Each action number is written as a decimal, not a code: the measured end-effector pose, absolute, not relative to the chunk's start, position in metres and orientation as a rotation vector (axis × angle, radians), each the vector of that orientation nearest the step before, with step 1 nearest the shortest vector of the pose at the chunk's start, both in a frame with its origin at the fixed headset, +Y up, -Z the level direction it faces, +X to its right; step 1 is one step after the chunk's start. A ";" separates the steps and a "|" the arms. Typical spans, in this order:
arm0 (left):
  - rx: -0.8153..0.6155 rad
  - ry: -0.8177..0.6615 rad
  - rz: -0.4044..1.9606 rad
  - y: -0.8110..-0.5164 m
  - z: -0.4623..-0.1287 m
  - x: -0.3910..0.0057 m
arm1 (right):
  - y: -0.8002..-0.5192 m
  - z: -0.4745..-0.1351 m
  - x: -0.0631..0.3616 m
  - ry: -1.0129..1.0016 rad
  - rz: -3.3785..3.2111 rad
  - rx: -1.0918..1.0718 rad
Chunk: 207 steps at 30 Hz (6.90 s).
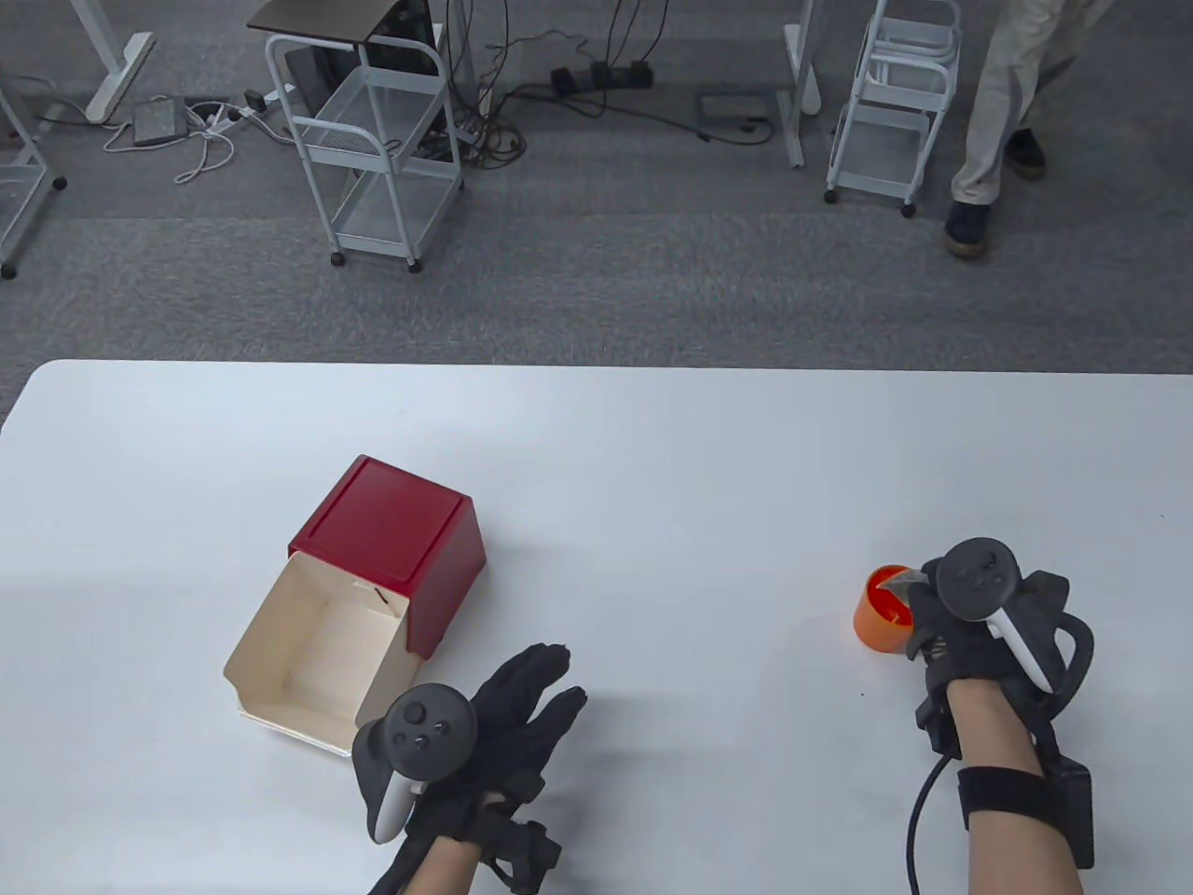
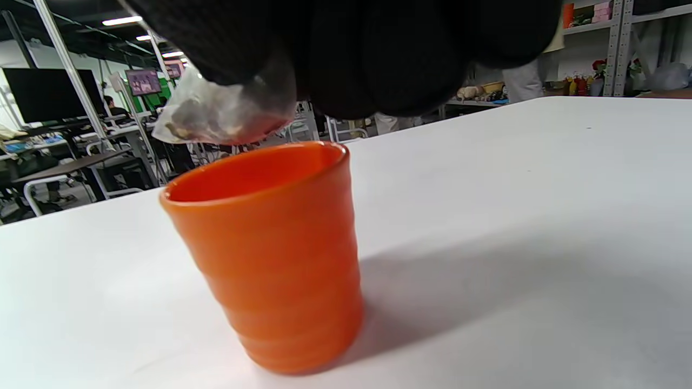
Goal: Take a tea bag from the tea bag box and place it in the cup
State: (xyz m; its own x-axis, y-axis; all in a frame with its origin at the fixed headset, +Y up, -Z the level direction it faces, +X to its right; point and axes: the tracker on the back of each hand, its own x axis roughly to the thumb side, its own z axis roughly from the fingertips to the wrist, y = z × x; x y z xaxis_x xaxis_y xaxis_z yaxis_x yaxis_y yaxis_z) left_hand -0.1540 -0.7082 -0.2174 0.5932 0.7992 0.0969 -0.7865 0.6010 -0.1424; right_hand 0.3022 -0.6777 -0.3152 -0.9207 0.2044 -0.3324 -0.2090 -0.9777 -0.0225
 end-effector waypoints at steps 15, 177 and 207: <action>-0.088 -0.157 0.932 -0.709 -0.218 -0.155 | -0.658 -0.296 0.290 -0.059 2.849 -0.305; 0.011 0.001 -0.537 -0.733 -0.263 -0.260 | -0.723 -0.216 0.214 0.031 2.352 0.134; 0.054 0.088 -0.485 -0.734 -0.292 -0.247 | -0.723 -0.217 0.216 0.037 2.362 0.125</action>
